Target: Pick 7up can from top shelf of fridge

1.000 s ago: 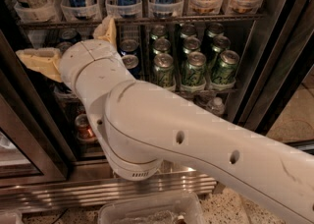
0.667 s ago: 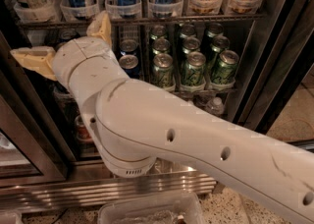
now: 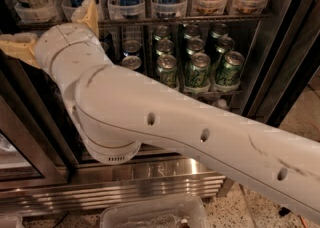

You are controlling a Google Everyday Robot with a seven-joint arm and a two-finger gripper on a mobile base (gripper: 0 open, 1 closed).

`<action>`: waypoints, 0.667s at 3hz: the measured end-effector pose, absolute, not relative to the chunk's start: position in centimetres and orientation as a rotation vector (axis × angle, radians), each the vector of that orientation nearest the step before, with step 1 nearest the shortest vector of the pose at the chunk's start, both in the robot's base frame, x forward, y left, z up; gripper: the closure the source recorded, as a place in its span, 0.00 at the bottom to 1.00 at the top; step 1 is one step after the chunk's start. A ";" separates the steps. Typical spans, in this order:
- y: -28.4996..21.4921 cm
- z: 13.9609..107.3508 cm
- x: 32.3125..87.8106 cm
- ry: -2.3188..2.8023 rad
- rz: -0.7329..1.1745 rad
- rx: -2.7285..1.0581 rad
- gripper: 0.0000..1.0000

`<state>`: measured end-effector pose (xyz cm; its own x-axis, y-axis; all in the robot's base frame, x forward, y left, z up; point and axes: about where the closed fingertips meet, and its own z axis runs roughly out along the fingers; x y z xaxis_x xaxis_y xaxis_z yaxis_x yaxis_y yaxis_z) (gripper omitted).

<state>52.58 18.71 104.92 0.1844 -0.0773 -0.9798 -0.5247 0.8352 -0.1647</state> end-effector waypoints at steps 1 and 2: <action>20.4 106.0 53.7 1.357 0.399 -0.467 0.00; 20.5 106.0 53.7 1.357 0.400 -0.467 0.00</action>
Offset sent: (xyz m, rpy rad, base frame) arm 0.0181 0.0256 0.0131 0.1195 0.0265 0.0020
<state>53.72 20.51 106.01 0.1712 0.0048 -0.9852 -0.5302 0.8433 -0.0881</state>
